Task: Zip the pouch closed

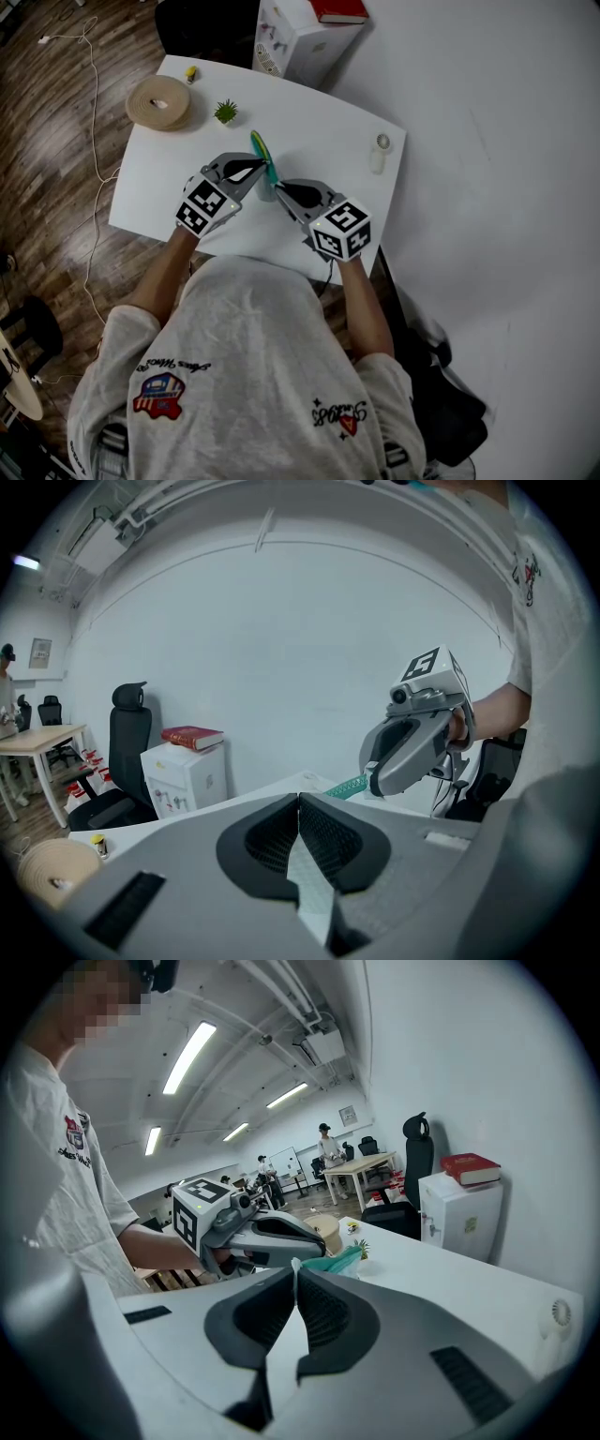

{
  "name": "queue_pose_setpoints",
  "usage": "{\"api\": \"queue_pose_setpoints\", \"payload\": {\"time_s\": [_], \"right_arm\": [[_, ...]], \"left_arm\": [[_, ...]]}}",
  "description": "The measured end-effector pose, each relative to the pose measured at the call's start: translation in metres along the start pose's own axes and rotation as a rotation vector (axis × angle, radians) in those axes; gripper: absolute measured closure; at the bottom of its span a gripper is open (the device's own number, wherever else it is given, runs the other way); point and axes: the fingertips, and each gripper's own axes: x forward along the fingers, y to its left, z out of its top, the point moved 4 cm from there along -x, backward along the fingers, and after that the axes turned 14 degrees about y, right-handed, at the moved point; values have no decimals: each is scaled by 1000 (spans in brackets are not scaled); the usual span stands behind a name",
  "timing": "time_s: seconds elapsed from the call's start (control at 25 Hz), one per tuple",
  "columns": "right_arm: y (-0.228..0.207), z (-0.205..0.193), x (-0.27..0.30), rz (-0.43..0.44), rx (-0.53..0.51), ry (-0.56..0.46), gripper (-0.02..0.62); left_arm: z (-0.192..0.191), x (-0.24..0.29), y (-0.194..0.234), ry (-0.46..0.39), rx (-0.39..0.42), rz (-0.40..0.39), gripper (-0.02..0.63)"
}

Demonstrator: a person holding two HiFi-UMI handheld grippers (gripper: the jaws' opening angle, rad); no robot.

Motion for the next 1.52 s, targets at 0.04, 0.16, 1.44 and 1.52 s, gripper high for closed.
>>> {"api": "queue_pose_setpoints", "payload": {"time_s": [0.04,0.16,1.44,1.52], "right_arm": [[0,0,0,1,2,-1,578],[-1,-1,2,0,5,-1,578],[0,-9,-9,-15,48,-23,578],[0,-11,-10,-18,52,-24,578]], "left_arm": [[0,1,0,1,1,0,598],[-1,3,1,3,3,-1,598],[-1,17,0,34,36,-20,598],[-1,17,0,31,39,-23,598]]}}
